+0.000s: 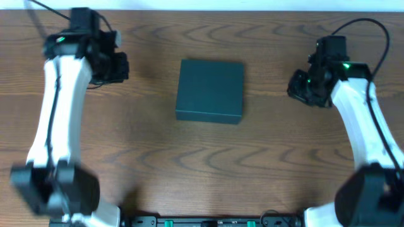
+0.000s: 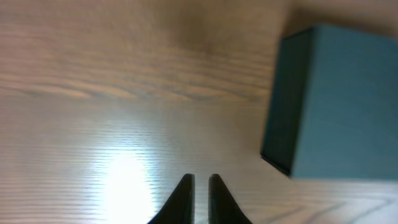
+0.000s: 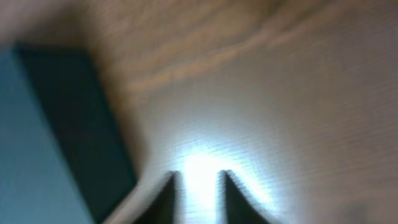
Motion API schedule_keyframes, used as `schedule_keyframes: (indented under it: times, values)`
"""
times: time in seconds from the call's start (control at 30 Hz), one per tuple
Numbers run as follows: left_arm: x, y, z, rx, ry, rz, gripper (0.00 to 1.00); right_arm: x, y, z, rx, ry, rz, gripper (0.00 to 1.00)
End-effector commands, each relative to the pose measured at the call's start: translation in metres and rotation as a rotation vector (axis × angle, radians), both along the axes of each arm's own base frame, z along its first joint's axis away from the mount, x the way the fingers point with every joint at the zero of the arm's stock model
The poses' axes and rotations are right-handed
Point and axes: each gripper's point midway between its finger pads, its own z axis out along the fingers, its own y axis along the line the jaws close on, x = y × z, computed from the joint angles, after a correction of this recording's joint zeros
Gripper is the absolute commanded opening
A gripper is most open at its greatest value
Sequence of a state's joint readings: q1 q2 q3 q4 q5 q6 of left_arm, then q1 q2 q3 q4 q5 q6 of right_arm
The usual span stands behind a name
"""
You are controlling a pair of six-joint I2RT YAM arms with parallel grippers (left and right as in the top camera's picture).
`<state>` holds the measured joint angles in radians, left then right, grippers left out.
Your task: Pack container
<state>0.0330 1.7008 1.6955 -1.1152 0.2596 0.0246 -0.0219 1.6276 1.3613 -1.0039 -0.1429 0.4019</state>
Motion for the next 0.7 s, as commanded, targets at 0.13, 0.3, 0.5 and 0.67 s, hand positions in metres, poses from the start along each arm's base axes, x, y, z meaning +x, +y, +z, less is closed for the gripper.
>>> schedule_keyframes:
  times: [0.13,0.3,0.5,0.67]
  values:
    - [-0.065,-0.003,0.110,0.044,-0.300,-0.069,0.79,-0.053,0.037,0.092,-0.012,-0.213,0.252,0.96]
    - [-0.132,-0.005,0.153,0.069,-0.426,-0.095,0.95,-0.092,0.054,0.158,0.019,-0.459,0.338,0.99]
    - [-0.212,-0.008,0.171,0.076,-0.500,-0.094,0.95,-0.146,0.060,0.204,-0.020,-0.682,0.494,0.99]
    - [-0.294,-0.025,0.168,0.007,-0.560,-0.143,0.95,-0.220,0.052,0.210,-0.051,-0.755,0.522,0.99]
